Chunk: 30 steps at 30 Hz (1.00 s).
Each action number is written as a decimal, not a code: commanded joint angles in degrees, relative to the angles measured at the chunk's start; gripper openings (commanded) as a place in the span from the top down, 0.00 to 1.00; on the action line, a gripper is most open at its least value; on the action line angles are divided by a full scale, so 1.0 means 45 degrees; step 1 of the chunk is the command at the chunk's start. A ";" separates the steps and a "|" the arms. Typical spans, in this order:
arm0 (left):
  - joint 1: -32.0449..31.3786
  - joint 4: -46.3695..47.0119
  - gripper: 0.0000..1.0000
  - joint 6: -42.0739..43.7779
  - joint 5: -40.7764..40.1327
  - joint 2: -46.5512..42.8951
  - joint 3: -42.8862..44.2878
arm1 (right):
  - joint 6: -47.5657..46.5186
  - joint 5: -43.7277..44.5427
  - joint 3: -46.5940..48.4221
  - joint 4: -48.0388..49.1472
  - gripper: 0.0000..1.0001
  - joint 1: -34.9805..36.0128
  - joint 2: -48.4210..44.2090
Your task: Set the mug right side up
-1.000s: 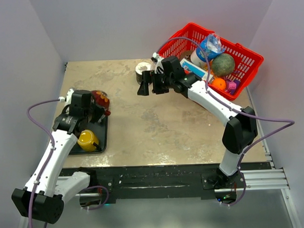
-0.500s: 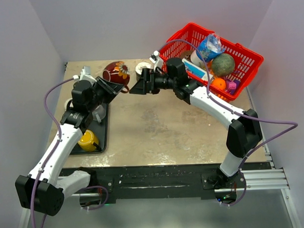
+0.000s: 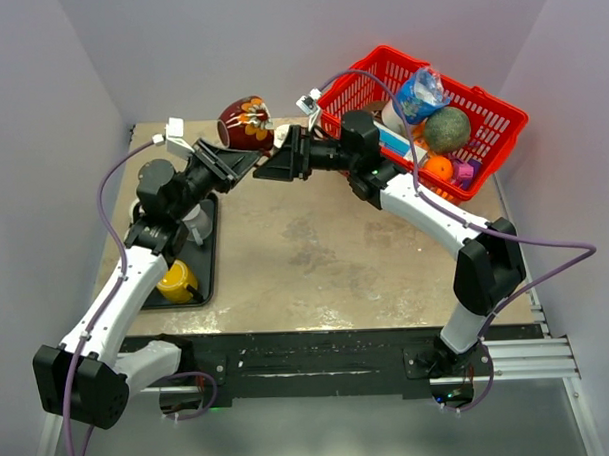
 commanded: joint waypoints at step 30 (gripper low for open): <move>-0.0060 0.4839 1.00 -0.0935 0.1370 -0.0285 -0.1027 | 0.4849 -0.2022 -0.0500 0.6503 0.48 -0.0514 0.0527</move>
